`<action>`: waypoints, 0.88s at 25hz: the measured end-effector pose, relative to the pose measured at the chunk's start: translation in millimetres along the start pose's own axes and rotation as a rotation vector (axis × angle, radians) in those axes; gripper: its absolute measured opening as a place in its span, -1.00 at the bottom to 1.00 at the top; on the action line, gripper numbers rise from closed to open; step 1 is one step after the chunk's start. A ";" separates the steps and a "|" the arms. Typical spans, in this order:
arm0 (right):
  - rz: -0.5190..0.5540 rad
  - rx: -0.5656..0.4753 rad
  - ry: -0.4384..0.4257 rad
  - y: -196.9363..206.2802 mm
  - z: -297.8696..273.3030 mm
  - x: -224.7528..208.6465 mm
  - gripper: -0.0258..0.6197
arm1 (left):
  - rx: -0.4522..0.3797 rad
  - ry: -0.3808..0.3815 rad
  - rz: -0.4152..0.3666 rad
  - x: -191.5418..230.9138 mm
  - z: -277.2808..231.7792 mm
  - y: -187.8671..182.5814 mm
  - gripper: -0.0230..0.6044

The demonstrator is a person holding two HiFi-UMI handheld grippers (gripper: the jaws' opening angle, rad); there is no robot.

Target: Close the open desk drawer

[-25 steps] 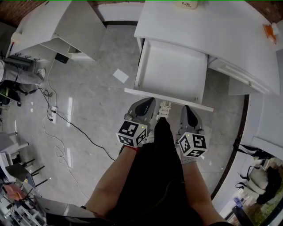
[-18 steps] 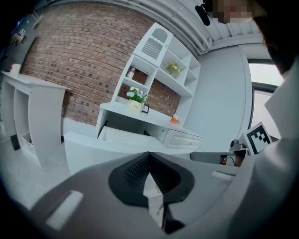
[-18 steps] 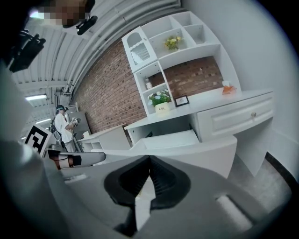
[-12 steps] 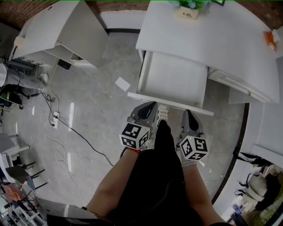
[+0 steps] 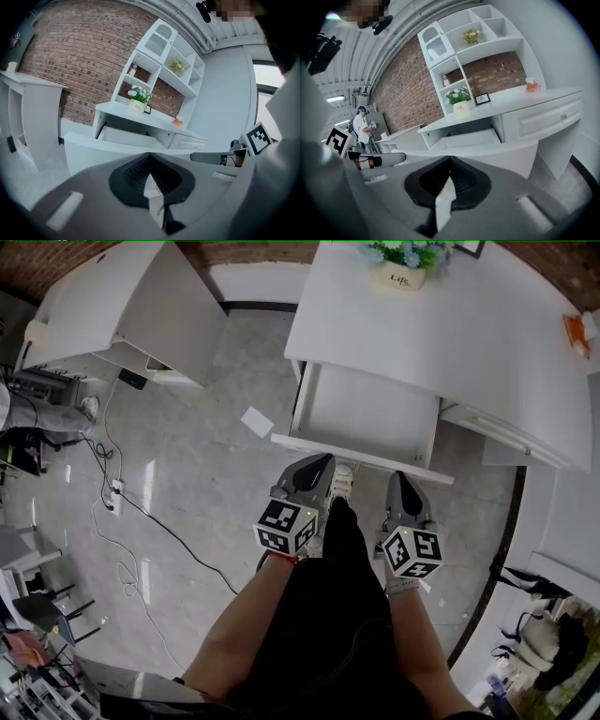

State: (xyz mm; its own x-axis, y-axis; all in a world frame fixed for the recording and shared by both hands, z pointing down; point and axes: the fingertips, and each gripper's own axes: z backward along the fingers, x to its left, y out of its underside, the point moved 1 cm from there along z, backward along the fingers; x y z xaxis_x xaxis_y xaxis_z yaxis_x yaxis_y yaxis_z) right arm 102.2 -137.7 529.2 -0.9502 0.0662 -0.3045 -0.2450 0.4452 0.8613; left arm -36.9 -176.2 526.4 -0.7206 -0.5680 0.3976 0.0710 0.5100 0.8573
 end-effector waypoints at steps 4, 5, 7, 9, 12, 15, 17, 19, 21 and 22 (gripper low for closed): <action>-0.014 -0.002 0.000 -5.0 -8.8 -3.7 -0.92 | 0.007 0.000 -0.002 4.1 -8.8 -4.5 -0.92; -0.018 -0.002 -0.002 -6.1 -10.6 -4.5 -0.92 | 0.009 0.001 -0.002 4.8 -10.6 -5.6 -0.92; -0.026 0.001 -0.006 -8.4 -13.6 -6.2 -0.92 | 0.009 0.000 -0.002 5.7 -14.0 -7.8 -0.92; -0.029 0.005 -0.009 -11.0 -16.7 -7.8 -0.92 | 0.008 -0.001 -0.003 6.7 -17.5 -10.4 -0.92; -0.028 0.011 -0.012 -13.9 -21.5 -9.4 -0.92 | 0.010 -0.003 0.001 8.9 -22.0 -12.8 -0.92; -0.033 0.010 -0.012 -16.5 -25.4 -11.7 -0.92 | 0.012 -0.005 0.003 10.3 -26.5 -14.9 -0.92; -0.033 0.010 -0.015 -18.0 -27.4 -12.9 -0.92 | 0.011 -0.006 0.003 10.8 -29.0 -16.7 -0.92; -0.026 0.013 -0.020 -20.1 -29.8 -13.8 -0.92 | 0.011 -0.008 0.005 11.6 -31.6 -18.7 -0.92; -0.022 0.018 -0.022 -22.1 -33.1 -14.4 -0.92 | 0.012 -0.009 0.008 13.2 -34.4 -20.8 -0.92; -0.026 0.019 -0.022 -23.0 -34.7 -14.8 -0.92 | 0.013 -0.010 0.008 14.1 -35.8 -21.6 -0.92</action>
State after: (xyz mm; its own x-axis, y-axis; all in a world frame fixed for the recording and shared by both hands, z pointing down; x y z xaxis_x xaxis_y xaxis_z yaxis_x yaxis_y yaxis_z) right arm 115.2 -179.9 528.1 -0.9391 0.0739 -0.3356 -0.2655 0.4641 0.8451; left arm -23.9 -218.4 525.2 -0.7267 -0.5576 0.4012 0.0677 0.5230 0.8496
